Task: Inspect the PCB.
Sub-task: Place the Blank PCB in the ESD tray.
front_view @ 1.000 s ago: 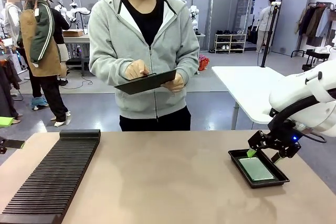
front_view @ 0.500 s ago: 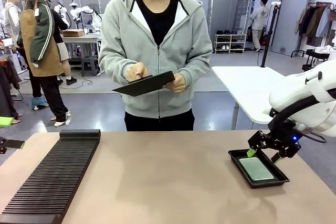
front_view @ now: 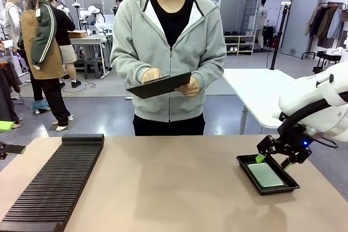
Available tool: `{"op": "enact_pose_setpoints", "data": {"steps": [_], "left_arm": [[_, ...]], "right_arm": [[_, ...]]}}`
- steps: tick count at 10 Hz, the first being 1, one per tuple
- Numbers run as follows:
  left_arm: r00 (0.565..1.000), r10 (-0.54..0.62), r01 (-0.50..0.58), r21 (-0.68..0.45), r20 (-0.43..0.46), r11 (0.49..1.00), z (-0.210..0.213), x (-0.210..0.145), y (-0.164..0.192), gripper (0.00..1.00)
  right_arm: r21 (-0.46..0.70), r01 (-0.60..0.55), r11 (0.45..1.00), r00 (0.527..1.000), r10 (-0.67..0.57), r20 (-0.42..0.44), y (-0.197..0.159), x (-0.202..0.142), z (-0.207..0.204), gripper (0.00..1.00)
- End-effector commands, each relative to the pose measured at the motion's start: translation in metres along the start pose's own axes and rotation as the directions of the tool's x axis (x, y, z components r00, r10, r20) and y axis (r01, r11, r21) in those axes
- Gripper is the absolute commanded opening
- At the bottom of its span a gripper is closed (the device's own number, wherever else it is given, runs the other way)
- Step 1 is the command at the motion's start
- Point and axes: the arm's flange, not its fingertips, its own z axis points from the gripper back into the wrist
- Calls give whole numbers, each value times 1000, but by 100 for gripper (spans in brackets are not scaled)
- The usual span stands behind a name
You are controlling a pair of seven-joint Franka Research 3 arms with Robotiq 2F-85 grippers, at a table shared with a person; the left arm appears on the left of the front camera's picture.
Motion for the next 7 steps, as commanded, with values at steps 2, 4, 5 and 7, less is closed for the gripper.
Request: {"op": "enact_pose_setpoints", "data": {"steps": [2, 4, 5, 7], "left_arm": [[1000, -8, 8, 0, -1, 1000, 0, -2, -2, 95], [1000, -8, 8, 0, -1, 1000, 0, -2, -2, 95], [1000, -8, 8, 0, -1, 1000, 0, -2, -2, 95], [1000, -8, 8, 0, -1, 1000, 0, -2, -2, 95]], "right_arm": [[-1, -2, 1000, 1000, 2, 1, 1, 0, -1, 100], [-1, -2, 1000, 1000, 2, 1, 1, 0, -1, 100], [-1, -2, 1000, 1000, 2, 1, 1, 0, -1, 100], [-1, -2, 1000, 1000, 2, 1, 1, 0, -1, 100]]}}
